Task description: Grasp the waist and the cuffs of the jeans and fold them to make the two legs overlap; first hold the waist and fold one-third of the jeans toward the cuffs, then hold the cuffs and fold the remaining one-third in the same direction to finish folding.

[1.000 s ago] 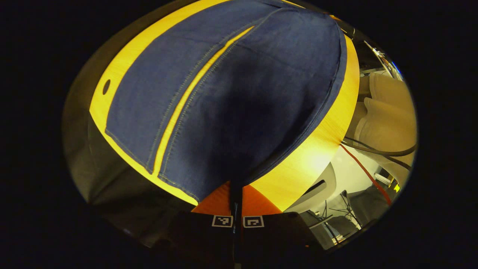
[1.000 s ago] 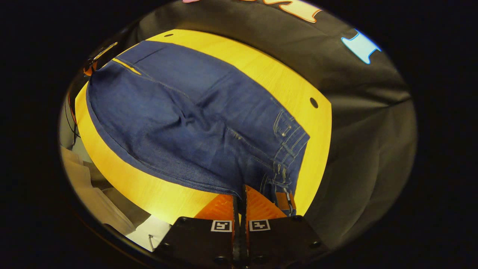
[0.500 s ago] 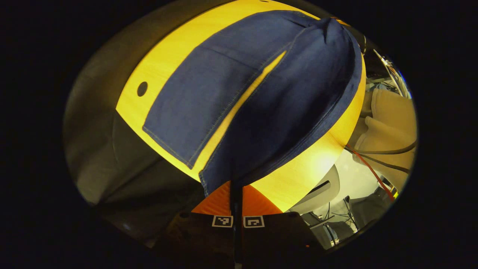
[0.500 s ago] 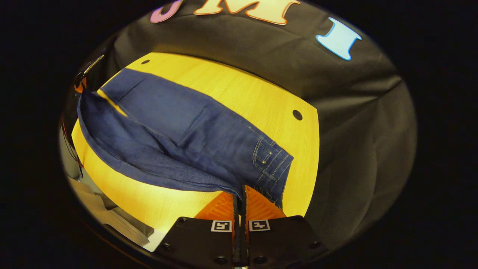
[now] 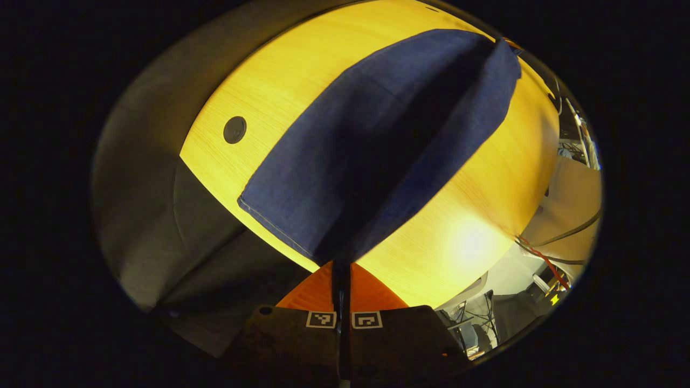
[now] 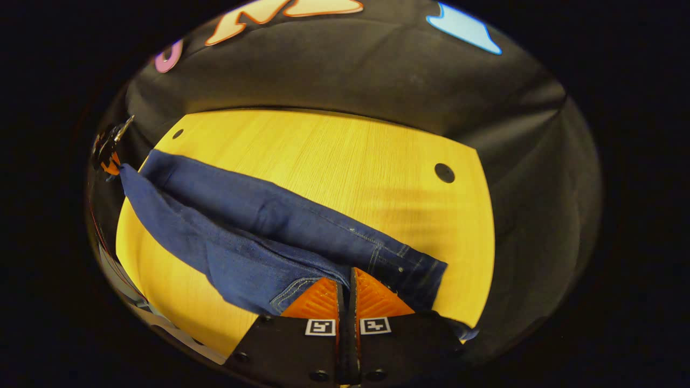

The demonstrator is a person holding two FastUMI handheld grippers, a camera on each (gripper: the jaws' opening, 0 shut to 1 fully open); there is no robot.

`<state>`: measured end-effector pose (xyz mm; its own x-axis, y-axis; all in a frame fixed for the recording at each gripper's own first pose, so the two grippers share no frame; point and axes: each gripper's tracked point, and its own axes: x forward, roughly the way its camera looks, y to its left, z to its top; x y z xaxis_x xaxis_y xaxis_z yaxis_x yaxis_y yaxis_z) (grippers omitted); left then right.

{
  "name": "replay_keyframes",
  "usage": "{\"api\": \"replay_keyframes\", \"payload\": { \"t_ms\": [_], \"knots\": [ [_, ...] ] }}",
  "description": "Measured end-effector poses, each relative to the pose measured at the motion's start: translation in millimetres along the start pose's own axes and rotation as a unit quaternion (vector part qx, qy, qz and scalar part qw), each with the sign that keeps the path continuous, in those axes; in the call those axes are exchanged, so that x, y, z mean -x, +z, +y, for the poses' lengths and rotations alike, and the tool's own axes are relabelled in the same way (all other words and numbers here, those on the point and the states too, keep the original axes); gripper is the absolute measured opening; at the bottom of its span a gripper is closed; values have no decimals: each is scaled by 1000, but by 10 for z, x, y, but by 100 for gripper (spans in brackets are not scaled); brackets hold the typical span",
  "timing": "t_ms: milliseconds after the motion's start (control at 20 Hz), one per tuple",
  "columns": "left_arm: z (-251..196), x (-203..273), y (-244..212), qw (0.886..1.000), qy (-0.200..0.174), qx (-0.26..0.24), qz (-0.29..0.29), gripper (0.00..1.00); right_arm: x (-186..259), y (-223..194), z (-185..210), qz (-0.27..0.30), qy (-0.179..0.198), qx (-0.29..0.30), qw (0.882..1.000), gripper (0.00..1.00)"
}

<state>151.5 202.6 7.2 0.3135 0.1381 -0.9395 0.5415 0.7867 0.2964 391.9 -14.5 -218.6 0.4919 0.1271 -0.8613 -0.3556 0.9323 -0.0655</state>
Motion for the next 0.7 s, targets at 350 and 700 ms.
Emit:
{"api": "replay_keyframes", "payload": {
  "t_ms": [350, 700],
  "knots": [
    [505, -459, 510, 1000, 11, -10, 16, 0, -720, 23, -31, 22, -8, -19, 1000, 0],
    [775, -651, 730, 998, 60, -28, -5, 4, -706, 120, -67, 5, -1, -44, 999, 15]
  ]
}}
